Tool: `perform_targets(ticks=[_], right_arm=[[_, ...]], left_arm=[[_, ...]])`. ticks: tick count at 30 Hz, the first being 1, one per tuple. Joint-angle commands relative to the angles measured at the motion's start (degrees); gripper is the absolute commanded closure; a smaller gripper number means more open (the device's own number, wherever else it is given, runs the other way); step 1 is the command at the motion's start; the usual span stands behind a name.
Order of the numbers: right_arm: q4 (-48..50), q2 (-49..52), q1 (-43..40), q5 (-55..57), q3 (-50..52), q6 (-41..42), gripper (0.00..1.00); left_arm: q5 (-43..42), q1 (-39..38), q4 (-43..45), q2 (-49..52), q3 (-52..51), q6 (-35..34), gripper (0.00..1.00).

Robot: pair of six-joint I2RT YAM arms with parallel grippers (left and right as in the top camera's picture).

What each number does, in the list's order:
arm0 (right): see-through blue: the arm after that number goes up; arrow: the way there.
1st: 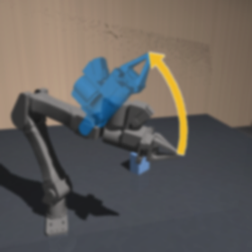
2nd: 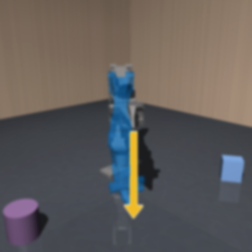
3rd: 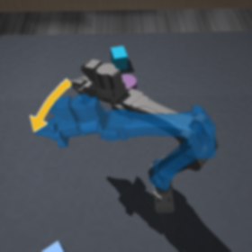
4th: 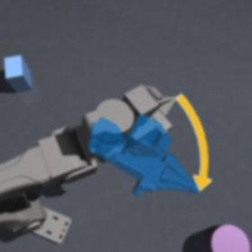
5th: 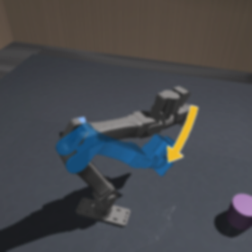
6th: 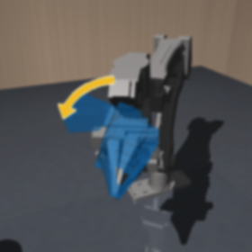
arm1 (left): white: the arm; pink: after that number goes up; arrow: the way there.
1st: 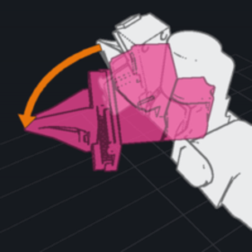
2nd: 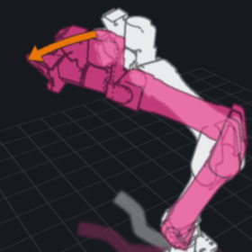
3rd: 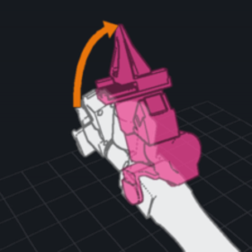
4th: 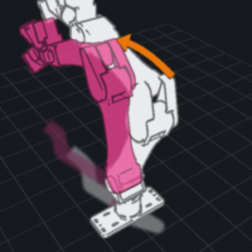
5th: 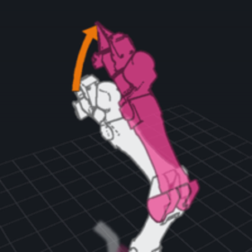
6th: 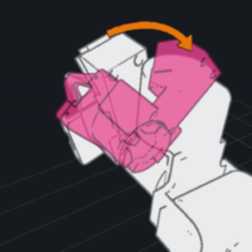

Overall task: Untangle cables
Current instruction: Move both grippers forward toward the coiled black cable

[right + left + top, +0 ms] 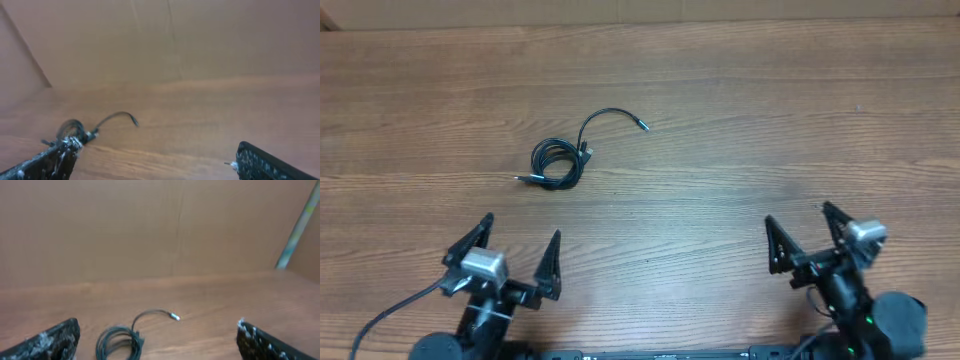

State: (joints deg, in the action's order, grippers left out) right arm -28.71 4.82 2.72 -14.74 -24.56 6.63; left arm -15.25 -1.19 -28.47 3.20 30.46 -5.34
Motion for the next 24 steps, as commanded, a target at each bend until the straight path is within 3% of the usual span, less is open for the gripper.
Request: perform_targets(ticks=[1,8,14,18,24], right_arm=[[-4.35,4.76,0.15,-0.39,-7.67,-3.78,0.00],[-16.68,23.37,0.15,-1.99,-23.47,-4.00,0.00],[-31.74,46.71,0.17,-7.48,-40.76,-3.93,0.00],[-36.20,59.17,0.15,-15.17,-45.94,-3.52,0.00],[-36.63,73.77,0.15,-26.05,-46.16,-3.45,0.00]], left_arm=[[-1.73,-0.33,-3.04,8.13,8.22,1.46,0.00],[-6.03,-0.33,-12.35,27.56,21.14,1.49,0.00],[-7.72,-0.33,-31.10,49.27,40.50,2.05,0.00],[-7.72,-0.33,-42.42,62.25,51.49,2.60,0.00],[-7.67,-0.33,-47.60,73.37,54.71,2.62,0.00]])
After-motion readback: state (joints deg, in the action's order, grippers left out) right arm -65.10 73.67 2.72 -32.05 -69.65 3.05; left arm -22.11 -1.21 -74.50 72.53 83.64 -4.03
